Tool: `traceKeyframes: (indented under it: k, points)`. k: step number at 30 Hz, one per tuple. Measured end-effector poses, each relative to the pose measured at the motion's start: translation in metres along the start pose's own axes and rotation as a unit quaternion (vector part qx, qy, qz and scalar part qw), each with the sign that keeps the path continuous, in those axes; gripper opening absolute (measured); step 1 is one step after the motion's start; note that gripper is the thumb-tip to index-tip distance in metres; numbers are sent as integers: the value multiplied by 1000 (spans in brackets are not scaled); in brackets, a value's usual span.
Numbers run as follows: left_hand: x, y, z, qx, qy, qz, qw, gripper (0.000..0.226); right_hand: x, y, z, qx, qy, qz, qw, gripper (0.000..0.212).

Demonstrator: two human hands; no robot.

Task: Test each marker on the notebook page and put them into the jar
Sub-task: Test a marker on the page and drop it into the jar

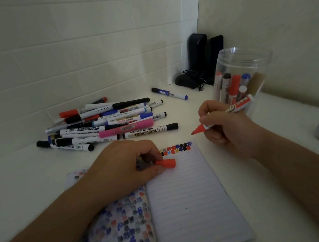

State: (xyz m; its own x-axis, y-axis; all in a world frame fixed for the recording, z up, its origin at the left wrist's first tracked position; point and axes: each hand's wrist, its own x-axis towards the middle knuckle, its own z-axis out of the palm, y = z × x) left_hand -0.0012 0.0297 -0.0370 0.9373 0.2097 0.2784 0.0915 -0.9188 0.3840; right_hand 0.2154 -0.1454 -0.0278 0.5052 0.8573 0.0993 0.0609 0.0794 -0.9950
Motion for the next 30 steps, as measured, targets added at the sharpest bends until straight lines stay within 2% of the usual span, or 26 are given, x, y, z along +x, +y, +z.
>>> traceKeyframes:
  k: [2,7,13,18,22,30]
  points:
    - [0,0,0,-3,-2,-2,1000,26,-1,-1,3,-25,6,15,1000,11]
    - [-1,-1,1,-5,-2,-5,1000,23,2,5,9,-120,77,24,990,36]
    - [0,-1,1,-16,-6,-5,1000,21,2,5,14,-232,86,16,969,25]
    - [1,-2,2,-15,-4,-5,1000,25,4,7,13,-208,134,43,968,26]
    - [1,-2,2,-12,-2,-6,1000,23,5,12,14,-227,172,27,958,27]
    - [0,-3,3,-12,2,-9,1000,21,4,11,19,-289,162,16,944,28]
